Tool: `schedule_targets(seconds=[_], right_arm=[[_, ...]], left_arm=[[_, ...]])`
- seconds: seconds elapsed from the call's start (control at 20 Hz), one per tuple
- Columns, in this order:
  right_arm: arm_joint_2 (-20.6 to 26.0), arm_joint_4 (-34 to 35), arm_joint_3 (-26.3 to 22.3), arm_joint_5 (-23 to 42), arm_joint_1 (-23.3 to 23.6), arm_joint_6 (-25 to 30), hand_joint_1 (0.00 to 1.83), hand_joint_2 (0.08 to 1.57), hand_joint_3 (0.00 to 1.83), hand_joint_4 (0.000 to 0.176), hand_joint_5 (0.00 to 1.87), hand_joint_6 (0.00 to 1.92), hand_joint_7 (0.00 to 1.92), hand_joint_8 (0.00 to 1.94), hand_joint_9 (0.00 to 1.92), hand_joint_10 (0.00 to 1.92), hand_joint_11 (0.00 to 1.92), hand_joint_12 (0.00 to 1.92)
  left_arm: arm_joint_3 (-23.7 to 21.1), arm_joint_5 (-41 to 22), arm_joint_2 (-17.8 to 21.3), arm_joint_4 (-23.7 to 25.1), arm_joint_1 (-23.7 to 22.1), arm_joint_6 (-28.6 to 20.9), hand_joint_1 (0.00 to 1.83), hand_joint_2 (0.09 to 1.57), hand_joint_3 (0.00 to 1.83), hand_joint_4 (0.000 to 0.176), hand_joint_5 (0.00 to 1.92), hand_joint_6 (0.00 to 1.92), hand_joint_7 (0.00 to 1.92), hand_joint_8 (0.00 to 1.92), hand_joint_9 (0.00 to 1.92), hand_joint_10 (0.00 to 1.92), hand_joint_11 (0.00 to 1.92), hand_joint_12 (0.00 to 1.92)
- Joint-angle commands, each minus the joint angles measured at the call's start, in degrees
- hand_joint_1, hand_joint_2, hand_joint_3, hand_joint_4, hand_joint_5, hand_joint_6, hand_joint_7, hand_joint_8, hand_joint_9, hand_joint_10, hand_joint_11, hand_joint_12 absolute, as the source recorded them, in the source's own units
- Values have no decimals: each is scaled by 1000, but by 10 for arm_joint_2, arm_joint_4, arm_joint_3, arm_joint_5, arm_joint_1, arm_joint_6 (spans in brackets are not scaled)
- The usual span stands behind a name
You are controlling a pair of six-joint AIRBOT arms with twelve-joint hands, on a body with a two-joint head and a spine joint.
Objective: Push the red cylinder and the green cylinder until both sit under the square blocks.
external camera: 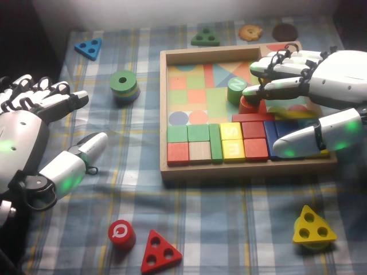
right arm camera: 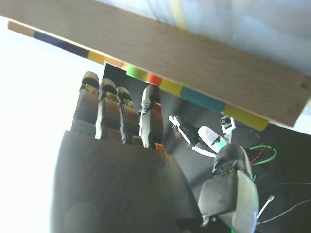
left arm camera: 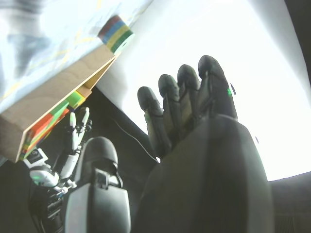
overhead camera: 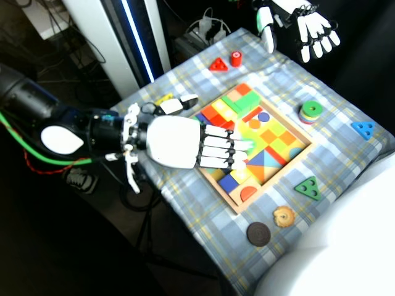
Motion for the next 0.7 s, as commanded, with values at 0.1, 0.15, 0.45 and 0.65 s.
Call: schedule_targets(seconds=[0.1, 0.15, 0.45, 0.65], right_arm=[[-1, 4, -2, 36, 8, 10, 0, 852, 0, 112, 322, 0, 0, 0, 0, 0, 0, 0], [0, 0, -5, 32, 8, 11, 0, 862, 0, 112, 327, 2, 0, 0, 0, 0, 0, 0], [46, -10, -41, 15, 7, 11, 0, 824, 0, 132, 298, 6, 0, 0, 0, 0, 0, 0], [78, -15, -65, 6, 4, 11, 0, 829, 0, 101, 314, 7, 0, 0, 0, 0, 0, 0]], left_arm=[[2, -65, 2, 29, -6, -2, 432, 1251, 0, 1, 606, 0, 388, 1, 253, 3, 0, 175], [2, -64, 2, 29, -6, -2, 423, 1253, 1, 5, 598, 0, 386, 0, 254, 2, 0, 184], [1, -60, 2, 28, -5, -2, 428, 1263, 1, 0, 632, 2, 407, 0, 216, 0, 0, 28], [1, -59, 3, 28, -5, -2, 416, 1265, 1, 0, 683, 4, 429, 0, 240, 4, 0, 86]])
